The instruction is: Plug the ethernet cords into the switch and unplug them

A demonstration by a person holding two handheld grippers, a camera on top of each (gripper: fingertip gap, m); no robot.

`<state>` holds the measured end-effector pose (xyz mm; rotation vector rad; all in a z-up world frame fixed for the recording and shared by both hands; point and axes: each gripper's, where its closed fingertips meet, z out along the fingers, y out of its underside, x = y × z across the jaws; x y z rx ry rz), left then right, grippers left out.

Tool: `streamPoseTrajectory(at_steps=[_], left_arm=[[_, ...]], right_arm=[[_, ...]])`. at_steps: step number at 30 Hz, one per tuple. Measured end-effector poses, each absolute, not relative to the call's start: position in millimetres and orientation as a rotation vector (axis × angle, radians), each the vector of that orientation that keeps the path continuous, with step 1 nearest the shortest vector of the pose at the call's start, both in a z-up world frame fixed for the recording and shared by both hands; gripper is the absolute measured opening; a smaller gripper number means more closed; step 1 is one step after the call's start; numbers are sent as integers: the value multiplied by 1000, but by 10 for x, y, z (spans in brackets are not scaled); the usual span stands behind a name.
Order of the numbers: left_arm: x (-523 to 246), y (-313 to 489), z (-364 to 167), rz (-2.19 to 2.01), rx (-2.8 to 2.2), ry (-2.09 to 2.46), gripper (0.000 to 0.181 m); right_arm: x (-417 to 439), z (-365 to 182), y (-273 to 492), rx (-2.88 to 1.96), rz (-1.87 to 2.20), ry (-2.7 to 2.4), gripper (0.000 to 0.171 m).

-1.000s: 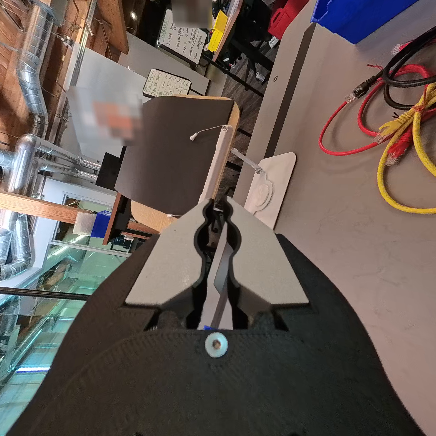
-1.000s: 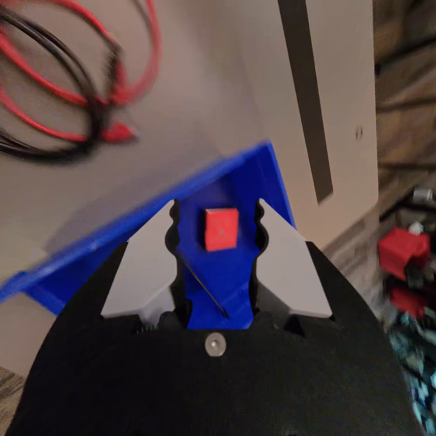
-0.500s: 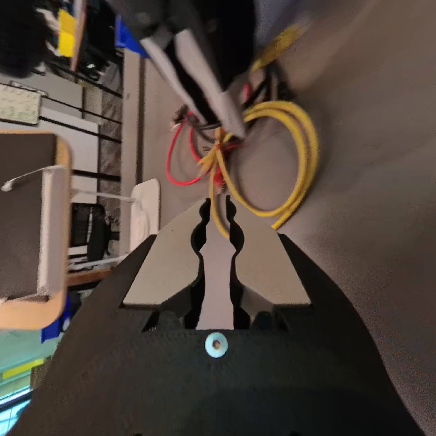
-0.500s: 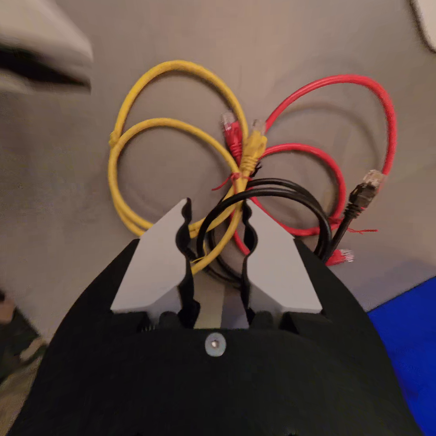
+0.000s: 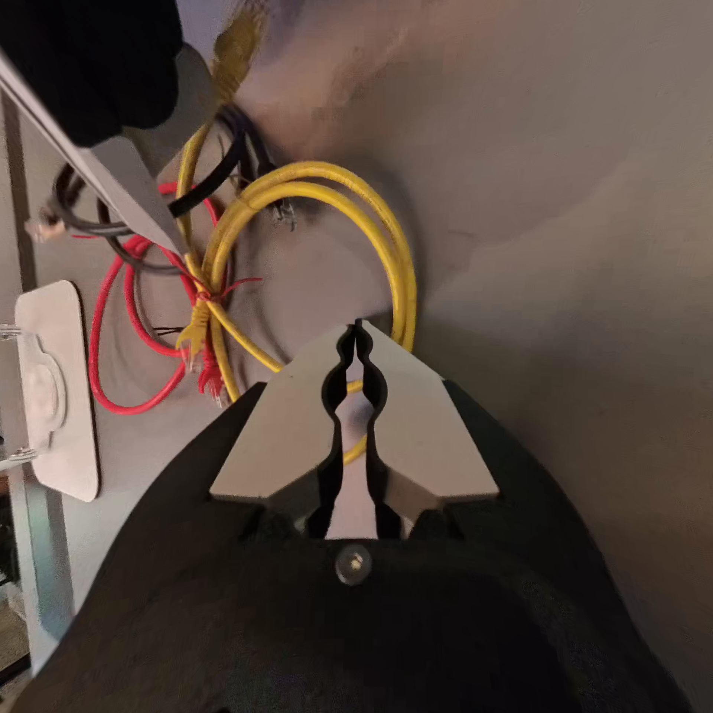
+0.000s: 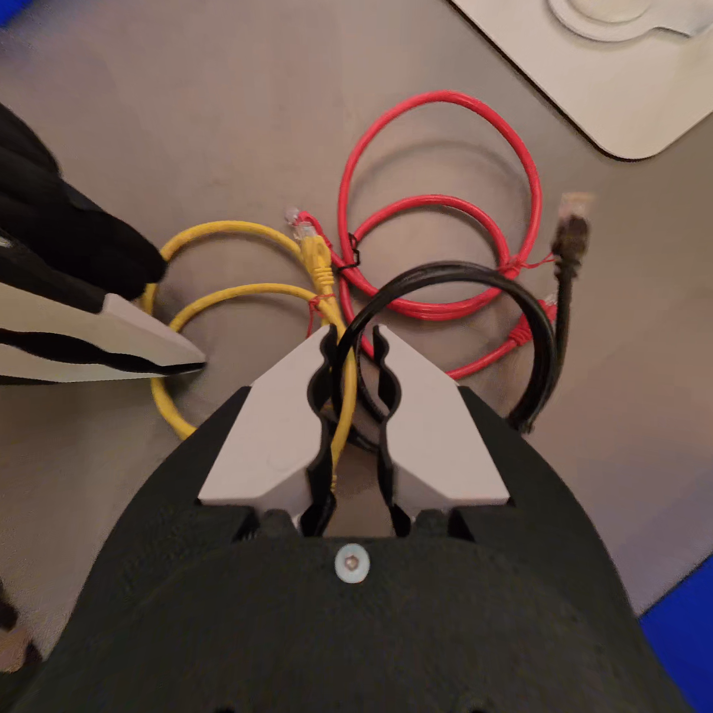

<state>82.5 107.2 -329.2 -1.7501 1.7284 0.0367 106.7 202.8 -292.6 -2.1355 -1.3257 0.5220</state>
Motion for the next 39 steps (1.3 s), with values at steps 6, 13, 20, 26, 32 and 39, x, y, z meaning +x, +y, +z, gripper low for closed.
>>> streamPoseTrajectory(at_steps=[6,13,20,26,32,39], left_arm=[[559,945,-3304,-22,-1889,1807,0],[220,934,-3313,-89,-2034,1803,0],[189,858,-3318,-96,-2046,1859,0],[123,811,-3322,-171,-2123,1835,0],[-196,1065,-3322,-19,-2263,1663,0],[-218,977,-3322,-88,-2294,1700,0]], right_arm=[[1125,-3089,2169,-2273,645,-1195,63],[975,-2822,2125,-2160,821,-1143,26],[854,-2461,2268,-2067,1057,-894,9],[1037,-1944,2415,-1903,977,-795,6],[1191,-1512,2230,-1759,921,-898,3],[1267,-1774,1923,-1869,814,-1130,3]])
